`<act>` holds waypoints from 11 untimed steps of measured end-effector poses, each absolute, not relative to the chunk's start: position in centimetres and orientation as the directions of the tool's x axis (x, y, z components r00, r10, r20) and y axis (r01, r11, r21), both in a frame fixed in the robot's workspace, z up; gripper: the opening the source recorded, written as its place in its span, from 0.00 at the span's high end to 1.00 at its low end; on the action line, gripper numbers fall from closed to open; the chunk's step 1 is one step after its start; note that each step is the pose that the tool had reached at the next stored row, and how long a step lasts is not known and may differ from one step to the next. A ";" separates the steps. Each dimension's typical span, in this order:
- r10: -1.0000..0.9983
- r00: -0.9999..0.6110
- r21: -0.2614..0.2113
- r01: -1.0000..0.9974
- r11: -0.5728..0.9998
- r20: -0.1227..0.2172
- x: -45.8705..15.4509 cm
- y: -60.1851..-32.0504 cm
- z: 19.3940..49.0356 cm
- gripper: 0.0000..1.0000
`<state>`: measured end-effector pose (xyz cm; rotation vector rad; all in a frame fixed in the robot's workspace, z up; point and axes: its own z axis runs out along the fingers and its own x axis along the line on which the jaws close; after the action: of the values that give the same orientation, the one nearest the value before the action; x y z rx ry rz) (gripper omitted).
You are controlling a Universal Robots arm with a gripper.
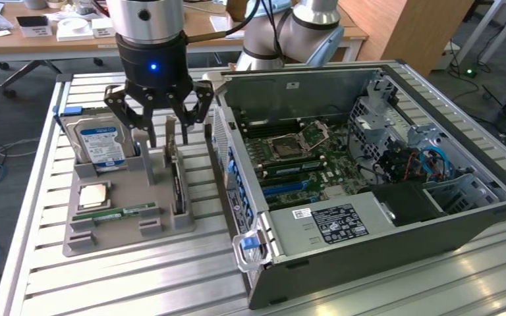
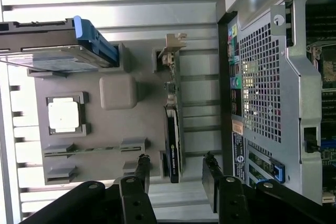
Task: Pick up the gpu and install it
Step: 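Pick up the gpu and move the gpu toward the slot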
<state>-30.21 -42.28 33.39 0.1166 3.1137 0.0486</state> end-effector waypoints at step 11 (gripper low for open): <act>0.075 -0.997 0.032 0.074 0.997 -0.024 -30.2 -42.3 32.2 0.47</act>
<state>-30.21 -42.28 32.24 0.1165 3.1137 0.0486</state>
